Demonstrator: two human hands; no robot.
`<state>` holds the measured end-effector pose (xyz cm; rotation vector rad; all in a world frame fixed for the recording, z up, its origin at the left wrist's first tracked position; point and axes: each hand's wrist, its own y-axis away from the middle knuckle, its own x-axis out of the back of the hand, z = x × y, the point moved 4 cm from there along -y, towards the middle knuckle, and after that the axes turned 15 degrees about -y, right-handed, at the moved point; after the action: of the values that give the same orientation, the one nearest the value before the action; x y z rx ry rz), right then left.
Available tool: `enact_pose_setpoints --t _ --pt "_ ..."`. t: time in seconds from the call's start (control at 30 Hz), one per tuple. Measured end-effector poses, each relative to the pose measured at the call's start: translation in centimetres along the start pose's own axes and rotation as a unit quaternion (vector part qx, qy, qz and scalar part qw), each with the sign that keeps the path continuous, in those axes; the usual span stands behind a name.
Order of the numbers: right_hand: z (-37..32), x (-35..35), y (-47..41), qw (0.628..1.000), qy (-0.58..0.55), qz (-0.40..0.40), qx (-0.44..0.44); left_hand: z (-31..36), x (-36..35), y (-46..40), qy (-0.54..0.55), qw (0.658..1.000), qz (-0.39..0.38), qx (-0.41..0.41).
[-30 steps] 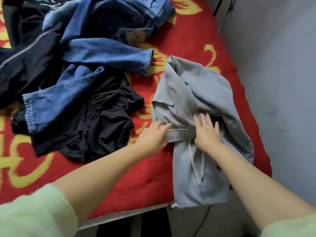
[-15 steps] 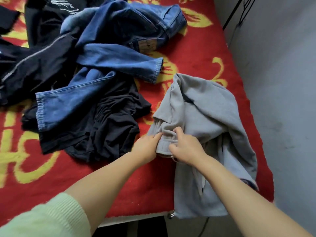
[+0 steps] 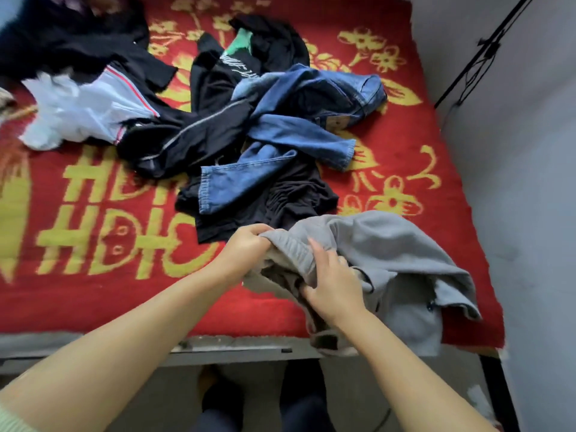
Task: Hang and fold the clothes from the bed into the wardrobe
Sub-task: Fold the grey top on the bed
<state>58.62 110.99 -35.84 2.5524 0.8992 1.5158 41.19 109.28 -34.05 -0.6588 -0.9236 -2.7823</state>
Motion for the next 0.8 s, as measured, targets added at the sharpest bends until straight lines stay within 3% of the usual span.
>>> enact_pose_setpoints --t 0.13,0.27,0.37,0.47,0.53,0.6,0.67,0.73,0.8 --pt "-5.4 1.7 -0.5 0.992 -0.013 0.111 -0.062 -2.1 9.5 4.6 0.035 0.999 0.038 -0.001" --pt "-8.8 2.7 -0.2 0.987 -0.024 0.125 -0.095 -4.0 20.6 9.4 0.105 0.989 0.1 -0.028" --pt "-11.2 4.9 -0.6 0.984 -0.047 0.129 -0.11 -5.4 28.2 12.1 0.08 0.982 0.169 -0.032" --pt "-17.0 7.9 -1.5 0.986 -0.125 0.091 -0.067 -7.3 34.5 14.3 -0.123 0.956 0.267 -0.023" --pt "-20.9 9.7 -1.4 0.974 -0.215 0.059 -0.048 -9.0 37.2 15.1 -0.317 0.897 0.309 -0.011" --pt "-24.5 11.1 -0.5 0.962 -0.269 0.04 -0.025 -10.9 39.1 16.3 -0.361 0.871 0.333 0.007" --pt "-27.1 12.3 0.5 0.96 -0.277 0.03 0.002 -11.8 40.2 17.8 -0.237 0.912 0.333 0.032" --pt "-29.2 13.0 1.8 0.962 -0.271 0.021 0.027 -12.0 40.2 19.4 0.008 0.958 0.284 0.047" --pt "-31.1 13.2 2.9 0.961 -0.272 0.0 0.053 -11.7 39.2 20.8 0.18 0.957 0.219 0.053"
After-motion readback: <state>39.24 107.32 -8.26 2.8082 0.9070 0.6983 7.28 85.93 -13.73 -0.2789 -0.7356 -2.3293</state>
